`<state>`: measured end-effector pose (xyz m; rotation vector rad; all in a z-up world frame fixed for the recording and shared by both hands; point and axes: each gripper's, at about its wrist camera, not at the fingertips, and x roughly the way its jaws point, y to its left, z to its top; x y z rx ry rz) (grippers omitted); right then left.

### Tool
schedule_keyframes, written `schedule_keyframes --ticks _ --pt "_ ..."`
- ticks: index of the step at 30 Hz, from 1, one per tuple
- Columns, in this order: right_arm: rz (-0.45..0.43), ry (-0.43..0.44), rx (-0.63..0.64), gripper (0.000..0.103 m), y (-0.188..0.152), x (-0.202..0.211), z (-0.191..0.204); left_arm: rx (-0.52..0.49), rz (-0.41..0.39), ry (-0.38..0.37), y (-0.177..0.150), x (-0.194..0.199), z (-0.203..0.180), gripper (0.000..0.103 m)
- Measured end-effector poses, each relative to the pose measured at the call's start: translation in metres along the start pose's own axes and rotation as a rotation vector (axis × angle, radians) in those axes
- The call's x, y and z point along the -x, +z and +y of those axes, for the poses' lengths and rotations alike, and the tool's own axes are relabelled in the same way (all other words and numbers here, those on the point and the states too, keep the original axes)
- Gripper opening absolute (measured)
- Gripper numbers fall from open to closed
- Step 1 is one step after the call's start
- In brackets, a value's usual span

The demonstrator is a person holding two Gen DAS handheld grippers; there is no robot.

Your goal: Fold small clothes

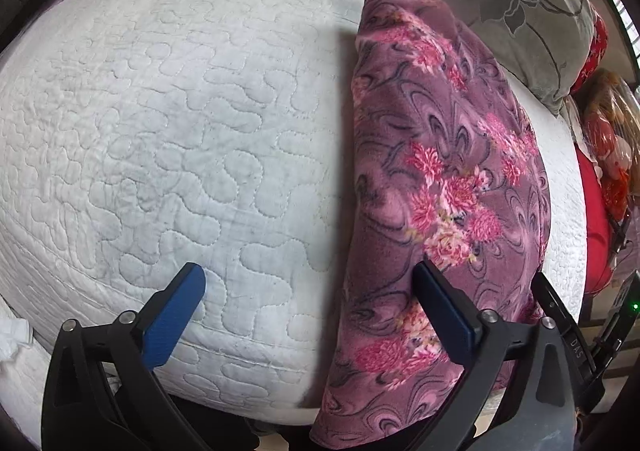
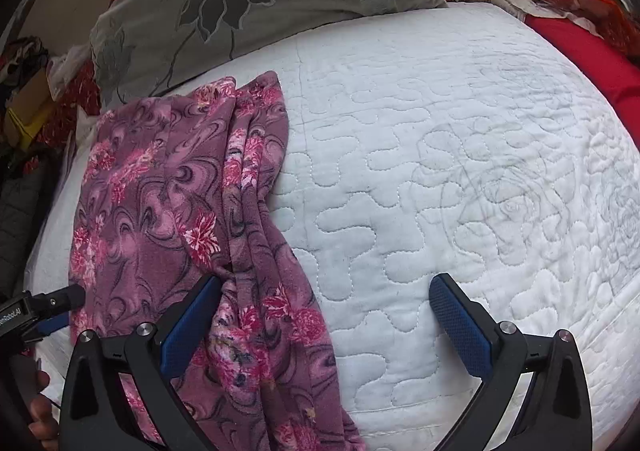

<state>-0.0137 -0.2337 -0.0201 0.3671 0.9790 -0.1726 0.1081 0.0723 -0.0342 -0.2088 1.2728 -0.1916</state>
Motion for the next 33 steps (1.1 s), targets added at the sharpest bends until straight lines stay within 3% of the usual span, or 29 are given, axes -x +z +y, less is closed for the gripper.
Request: schedule_keyframes --ticks 4,12,16,26,33 --pt "-0.011 0.006 0.036 0.102 -0.009 0.005 0.002 -0.003 0.001 0.006 -0.008 0.004 0.005 0.103" --pt "0.079 -0.049 0.048 0.103 -0.011 0.015 0.005 -0.065 -0.044 0.064 -0.048 0.029 -0.001 0.103" --pt "0.039 -0.133 0.113 0.103 -0.023 0.032 0.008 -0.102 -0.102 0.086 -0.069 0.053 0.007 0.103" --pt "-0.084 -0.204 0.232 0.103 -0.062 0.095 0.008 -0.190 -0.245 0.110 -0.123 0.100 0.024 0.103" --pt "-0.180 -0.213 0.288 0.103 -0.078 0.126 0.013 -0.285 -0.303 0.156 -0.115 0.101 -0.003 0.103"
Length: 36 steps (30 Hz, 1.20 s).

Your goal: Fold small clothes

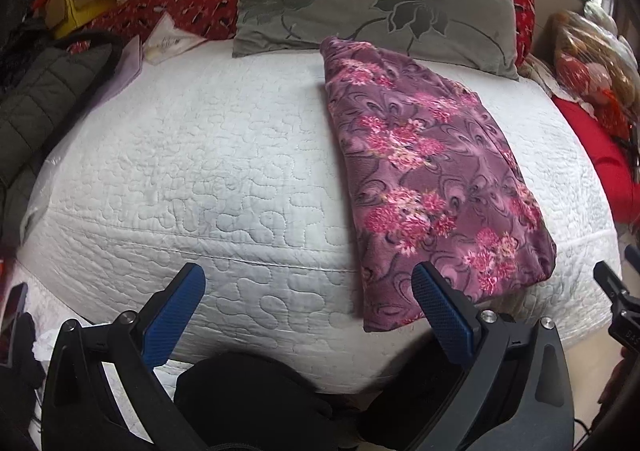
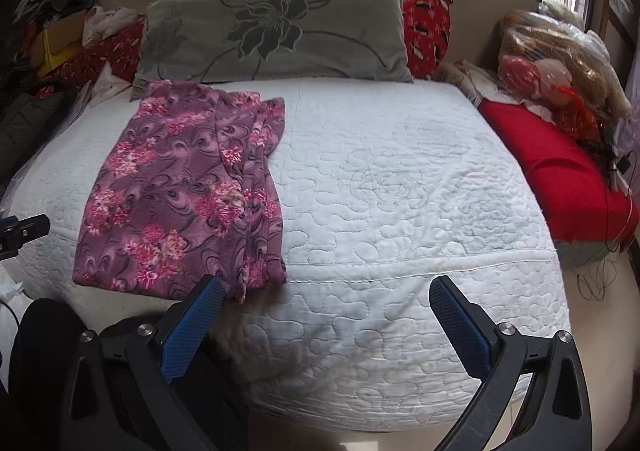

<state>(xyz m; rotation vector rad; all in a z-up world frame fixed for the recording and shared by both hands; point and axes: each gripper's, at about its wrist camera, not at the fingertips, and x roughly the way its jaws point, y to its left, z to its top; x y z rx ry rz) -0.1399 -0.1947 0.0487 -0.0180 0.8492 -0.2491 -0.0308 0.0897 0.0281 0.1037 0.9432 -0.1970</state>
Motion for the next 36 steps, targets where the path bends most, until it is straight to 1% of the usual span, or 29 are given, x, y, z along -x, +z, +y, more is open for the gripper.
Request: schedule_keyframes --ticks 4,6,10,14,21,36 --pt "-0.028 -0.002 0.038 0.103 -0.002 0.009 0.006 -0.035 -0.001 -0.001 -0.003 0.002 -0.010 0.103" --pt "-0.035 0.007 0.039 0.103 -0.002 0.012 0.007 -0.052 0.008 -0.001 -0.005 0.003 -0.016 0.103" --pt "-0.043 0.022 0.034 0.103 -0.001 0.016 0.011 -0.090 0.000 0.009 -0.010 0.008 -0.026 0.103" --pt "-0.052 0.023 0.038 0.103 0.000 0.020 0.013 -0.115 0.001 0.000 -0.012 0.013 -0.033 0.103" --pt "-0.058 0.035 0.035 0.103 -0.001 0.027 0.017 -0.124 -0.020 -0.023 -0.015 0.026 -0.042 0.103" --pt "-0.067 0.044 0.007 0.103 0.002 0.034 0.015 -0.142 -0.033 -0.064 -0.020 0.041 -0.052 0.103"
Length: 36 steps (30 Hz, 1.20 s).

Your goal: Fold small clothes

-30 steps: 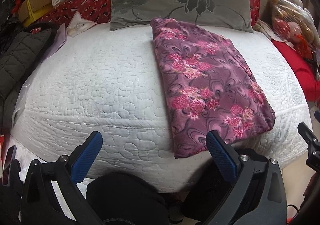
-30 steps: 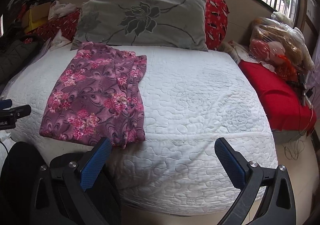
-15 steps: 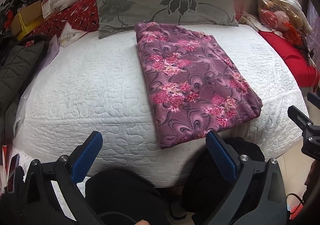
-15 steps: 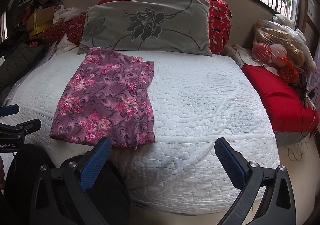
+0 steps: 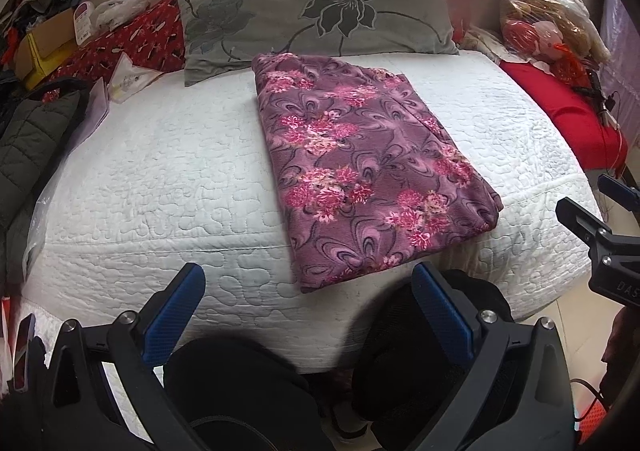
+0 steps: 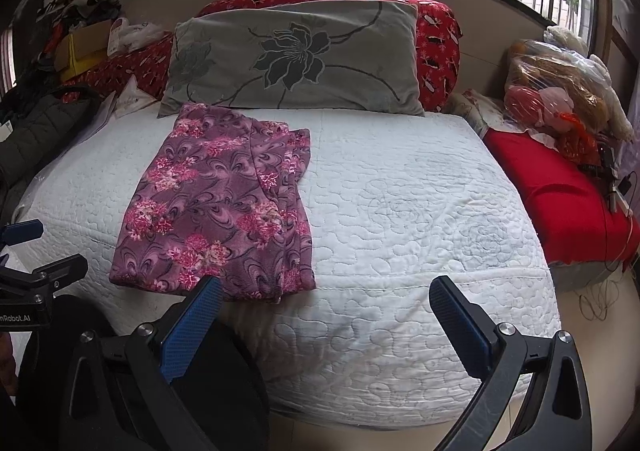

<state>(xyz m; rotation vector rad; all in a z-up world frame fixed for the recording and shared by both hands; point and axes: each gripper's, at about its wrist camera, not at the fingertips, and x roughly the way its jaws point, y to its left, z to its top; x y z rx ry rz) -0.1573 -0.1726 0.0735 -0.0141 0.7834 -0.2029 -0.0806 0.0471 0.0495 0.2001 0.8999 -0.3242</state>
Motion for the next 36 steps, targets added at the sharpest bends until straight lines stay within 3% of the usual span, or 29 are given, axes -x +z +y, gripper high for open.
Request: schedule_keyframes --ticks 12,36 --pt "0.009 0.002 -0.013 0.103 -0.001 -0.001 0.000 -0.001 0.006 -0.053 -0.001 0.006 -0.011 0.103" --pt "0.017 0.001 -0.018 0.103 -0.003 -0.003 -0.001 -0.003 0.006 -0.074 -0.002 0.007 -0.013 0.103"
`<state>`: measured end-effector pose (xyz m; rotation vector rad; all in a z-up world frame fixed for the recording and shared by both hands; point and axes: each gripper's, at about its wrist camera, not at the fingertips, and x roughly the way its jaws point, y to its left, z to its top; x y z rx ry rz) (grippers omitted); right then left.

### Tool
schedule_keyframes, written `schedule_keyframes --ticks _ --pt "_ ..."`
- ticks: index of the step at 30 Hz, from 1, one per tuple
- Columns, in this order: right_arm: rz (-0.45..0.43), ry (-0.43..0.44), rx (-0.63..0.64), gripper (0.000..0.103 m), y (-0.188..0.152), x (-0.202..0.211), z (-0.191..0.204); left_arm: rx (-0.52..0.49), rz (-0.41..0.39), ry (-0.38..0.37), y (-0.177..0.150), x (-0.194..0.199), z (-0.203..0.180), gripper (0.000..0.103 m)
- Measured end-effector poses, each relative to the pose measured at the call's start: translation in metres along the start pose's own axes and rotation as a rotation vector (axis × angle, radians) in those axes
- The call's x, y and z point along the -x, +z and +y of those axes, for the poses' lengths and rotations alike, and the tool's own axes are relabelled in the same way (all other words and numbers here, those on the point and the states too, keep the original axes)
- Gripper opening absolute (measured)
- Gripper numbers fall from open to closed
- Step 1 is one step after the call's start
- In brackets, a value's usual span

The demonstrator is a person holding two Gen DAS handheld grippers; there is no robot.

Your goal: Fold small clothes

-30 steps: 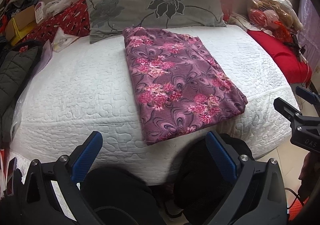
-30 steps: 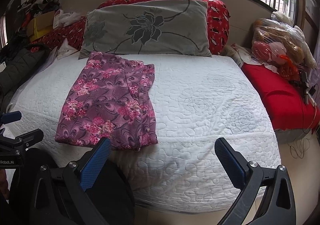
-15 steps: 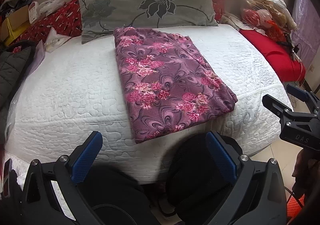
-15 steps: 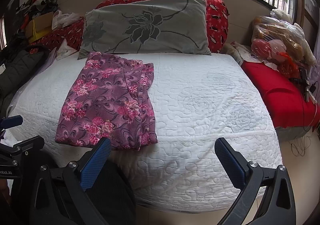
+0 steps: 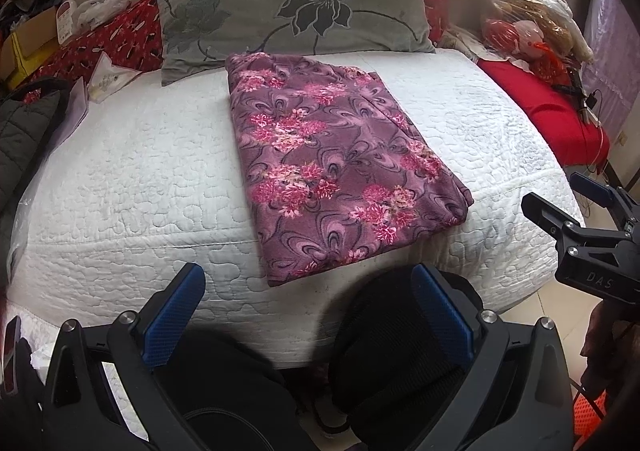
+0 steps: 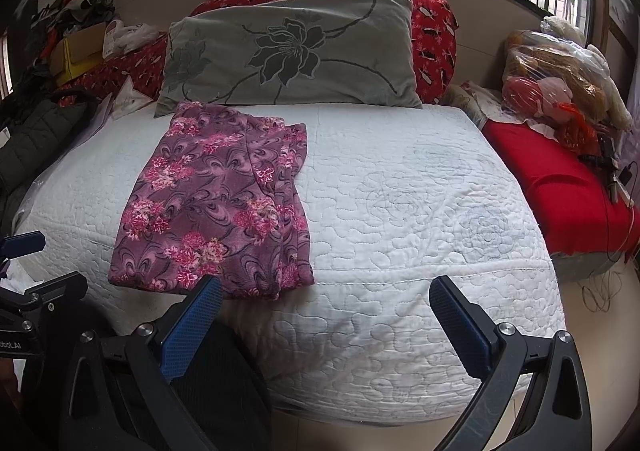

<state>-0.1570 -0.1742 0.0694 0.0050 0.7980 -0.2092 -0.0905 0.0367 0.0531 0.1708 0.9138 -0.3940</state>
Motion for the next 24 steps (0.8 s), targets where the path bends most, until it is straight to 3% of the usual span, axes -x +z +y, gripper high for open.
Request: schedule_keyframes --ticks 10,14,24 --pt "0.004 -0.003 -0.002 0.103 -0.002 -0.001 0.001 0.017 0.005 -0.028 0.002 0.000 0.002 0.103" --pt "0.006 -0.004 0.003 0.103 -0.003 -0.002 0.002 0.057 0.018 -0.086 0.004 -0.001 0.009 0.103" --pt "0.015 -0.005 0.002 0.103 -0.003 -0.004 0.004 0.091 0.010 -0.129 0.006 0.000 0.015 0.103"
